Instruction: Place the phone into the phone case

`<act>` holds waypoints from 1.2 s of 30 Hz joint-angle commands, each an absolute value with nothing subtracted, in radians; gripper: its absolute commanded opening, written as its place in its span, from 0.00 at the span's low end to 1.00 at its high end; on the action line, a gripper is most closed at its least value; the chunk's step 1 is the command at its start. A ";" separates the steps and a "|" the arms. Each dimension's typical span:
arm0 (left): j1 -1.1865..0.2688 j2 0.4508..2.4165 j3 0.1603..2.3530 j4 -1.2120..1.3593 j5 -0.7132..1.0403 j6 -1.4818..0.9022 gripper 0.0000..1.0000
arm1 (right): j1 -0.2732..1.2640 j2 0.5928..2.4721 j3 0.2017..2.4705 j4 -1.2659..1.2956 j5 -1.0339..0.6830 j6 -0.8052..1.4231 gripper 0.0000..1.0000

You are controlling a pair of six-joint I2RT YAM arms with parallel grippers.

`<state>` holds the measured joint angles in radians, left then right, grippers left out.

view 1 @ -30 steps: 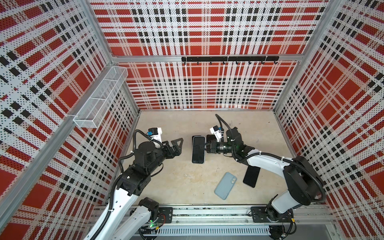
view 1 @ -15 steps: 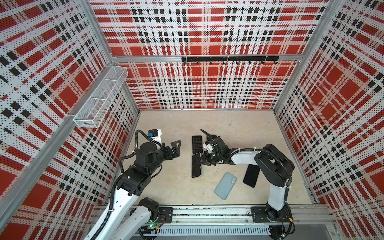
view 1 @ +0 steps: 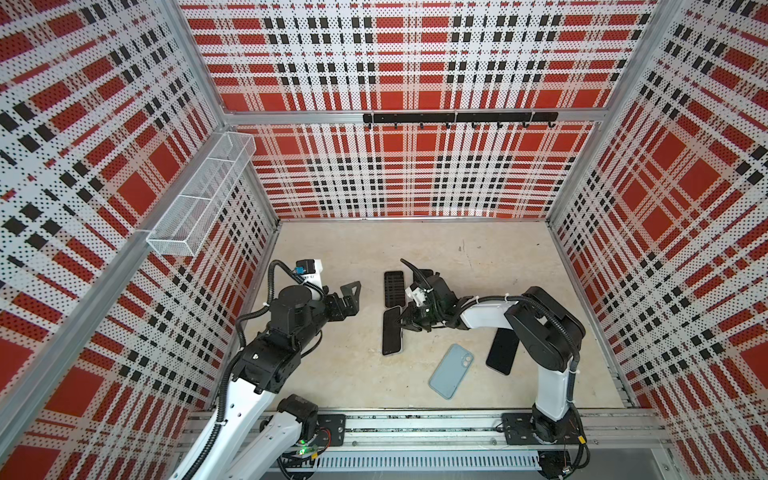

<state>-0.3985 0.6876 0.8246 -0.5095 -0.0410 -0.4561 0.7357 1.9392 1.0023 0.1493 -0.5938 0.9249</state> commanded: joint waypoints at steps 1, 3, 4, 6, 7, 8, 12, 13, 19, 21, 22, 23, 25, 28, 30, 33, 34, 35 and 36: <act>-0.388 0.686 0.863 -0.521 -0.048 -0.437 0.99 | 0.736 1.949 1.017 0.117 -0.533 0.873 0.19; -0.388 0.689 0.867 -0.519 -0.045 -0.437 0.99 | 0.735 1.935 1.004 0.104 -0.514 0.861 0.23; -0.388 0.690 0.867 -0.517 -0.043 -0.436 0.99 | 0.736 1.924 0.999 0.099 -0.503 0.853 0.27; -0.388 0.692 0.868 -0.514 -0.037 -0.430 0.99 | 0.735 1.902 0.997 0.070 -0.474 0.832 0.39; -0.388 0.694 0.871 -0.512 -0.031 -0.428 1.00 | 0.736 1.887 0.998 0.058 -0.457 0.821 0.42; -0.388 0.698 0.873 -0.512 -0.030 -0.425 0.99 | 0.736 1.869 0.998 0.048 -0.441 0.809 0.45; -0.378 0.701 0.879 -0.516 -0.038 -0.440 1.00 | 0.735 1.783 1.012 -0.047 -0.345 0.750 0.57; -0.373 0.703 0.876 -0.512 -0.041 -0.453 0.99 | 0.736 1.757 1.017 -0.076 -0.315 0.732 0.57; -0.356 0.718 0.816 -0.438 -0.010 -0.558 0.99 | 0.734 1.512 1.007 -0.263 -0.042 0.619 0.59; -0.355 0.748 0.818 -0.436 0.051 -0.569 1.00 | 0.729 1.424 1.004 -0.338 0.050 0.578 0.59; -0.355 0.767 0.822 -0.437 0.081 -0.568 1.00 | 0.724 1.384 1.001 -0.380 0.087 0.563 0.59; -0.361 0.784 0.825 -0.440 0.109 -0.566 0.99 | 0.718 1.346 0.995 -0.420 0.122 0.549 0.60; -0.393 0.815 0.827 -0.438 0.129 -0.550 0.99 | 0.699 1.264 0.972 -0.496 0.179 0.533 0.60; -0.503 0.876 0.846 -0.433 0.095 -0.512 0.99 | 0.642 1.132 0.904 -0.578 0.211 0.555 0.63; -0.590 0.933 0.872 -0.435 0.064 -0.481 0.99 | 0.586 1.038 0.837 -0.606 0.196 0.580 0.69; -0.702 1.029 0.905 -0.433 0.047 -0.458 0.99 | 0.518 0.913 0.737 -0.632 0.164 0.607 0.80; -0.742 1.071 0.913 -0.424 0.052 -0.453 0.99 | 0.502 0.875 0.703 -0.646 0.155 0.621 0.84; -0.778 1.109 0.925 -0.423 0.047 -0.452 0.99 | 0.495 0.847 0.674 -0.658 0.150 0.631 0.86; -0.817 1.149 0.936 -0.424 0.035 -0.454 0.99 | 0.490 0.822 0.646 -0.675 0.154 0.647 0.90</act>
<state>-0.7498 1.0882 0.8959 -0.4480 0.0639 -0.4847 0.5003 0.8734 0.6987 -0.6022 0.1528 0.6128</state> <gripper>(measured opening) 0.992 0.883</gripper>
